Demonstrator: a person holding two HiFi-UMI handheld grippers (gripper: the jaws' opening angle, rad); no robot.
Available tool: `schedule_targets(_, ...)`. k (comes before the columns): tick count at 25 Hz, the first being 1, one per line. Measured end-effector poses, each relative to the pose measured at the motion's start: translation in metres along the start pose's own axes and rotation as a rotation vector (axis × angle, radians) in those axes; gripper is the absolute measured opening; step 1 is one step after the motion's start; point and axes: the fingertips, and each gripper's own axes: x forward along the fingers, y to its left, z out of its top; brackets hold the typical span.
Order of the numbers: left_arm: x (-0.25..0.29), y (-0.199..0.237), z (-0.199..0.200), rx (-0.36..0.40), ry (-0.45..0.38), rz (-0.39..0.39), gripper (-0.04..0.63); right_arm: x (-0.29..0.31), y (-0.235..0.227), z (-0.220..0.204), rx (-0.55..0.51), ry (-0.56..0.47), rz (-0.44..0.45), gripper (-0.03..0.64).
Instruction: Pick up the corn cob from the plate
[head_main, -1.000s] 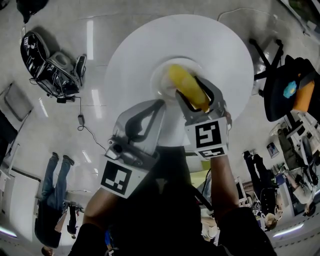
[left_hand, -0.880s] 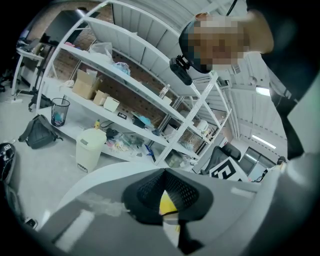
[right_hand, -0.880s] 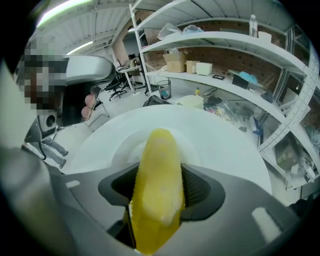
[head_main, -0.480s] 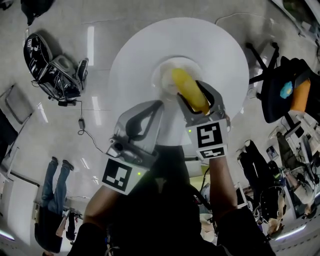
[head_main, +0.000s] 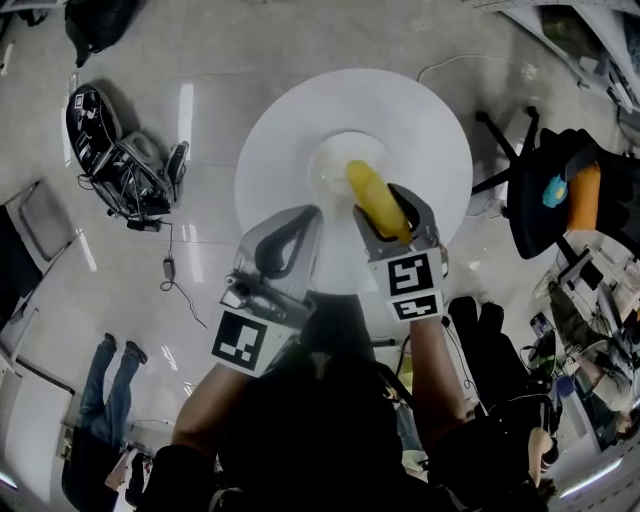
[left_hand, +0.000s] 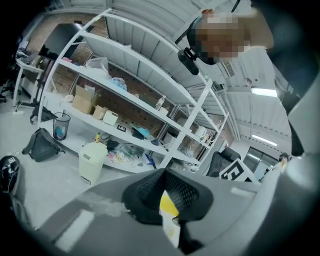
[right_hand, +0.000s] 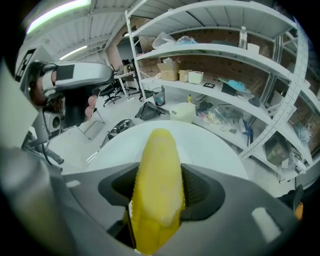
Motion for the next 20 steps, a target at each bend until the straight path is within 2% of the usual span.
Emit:
schedule_targets(12,-0.036,-0.028,0.046,0.028,-0.046,-0.003,0.005,-0.056,0.017,0.032,0.042,-0.069,-0.057,0.256)
schedule_targets(20,-0.061,-0.054,0.072,0.064,-0.078,-0.019,0.005,-0.098,0.030,0.040,0.114,-0.141,-0.080,0.256)
